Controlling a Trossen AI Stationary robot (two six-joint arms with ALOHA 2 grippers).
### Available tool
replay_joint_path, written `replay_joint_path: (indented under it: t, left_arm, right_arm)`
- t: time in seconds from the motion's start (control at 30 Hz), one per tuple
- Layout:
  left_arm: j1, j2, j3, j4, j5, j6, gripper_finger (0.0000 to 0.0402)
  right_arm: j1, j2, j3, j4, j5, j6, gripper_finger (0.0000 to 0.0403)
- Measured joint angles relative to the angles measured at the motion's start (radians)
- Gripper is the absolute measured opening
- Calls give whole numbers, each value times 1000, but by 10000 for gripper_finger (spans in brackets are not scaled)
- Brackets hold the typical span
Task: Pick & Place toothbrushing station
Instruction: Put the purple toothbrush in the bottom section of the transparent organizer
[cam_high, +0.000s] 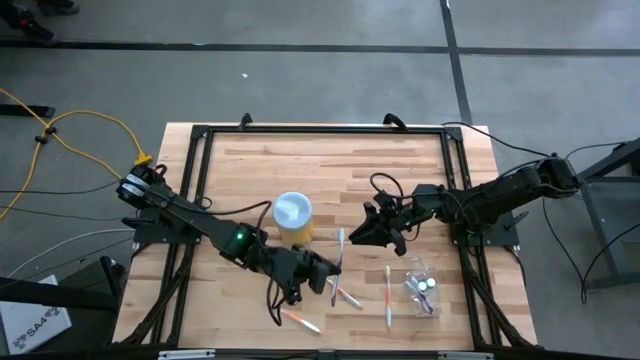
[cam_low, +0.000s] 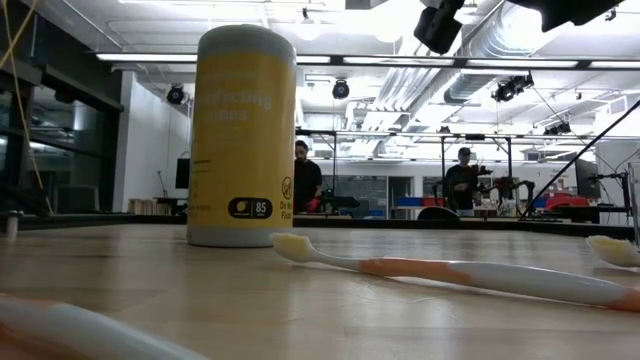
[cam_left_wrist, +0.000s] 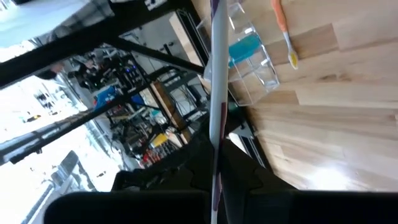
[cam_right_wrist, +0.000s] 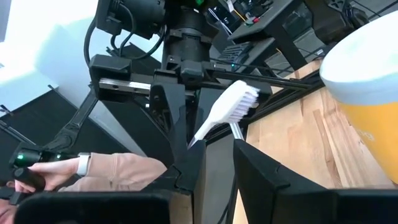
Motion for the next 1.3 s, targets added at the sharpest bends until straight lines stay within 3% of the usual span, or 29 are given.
replay_joint_path:
  t: [0.17,0.57,1.3]
  left_arm:
    - [12,0,0,13,30,11,3]
    - [37,0,0,33,53,11,3]
    - [99,63,0,139,68,103,3]
  right_arm:
    - [0,0,0,0,0,0,82]
    - [0,0,0,17,4,7,156]
    - [0,0,0,42,-1,90,146]
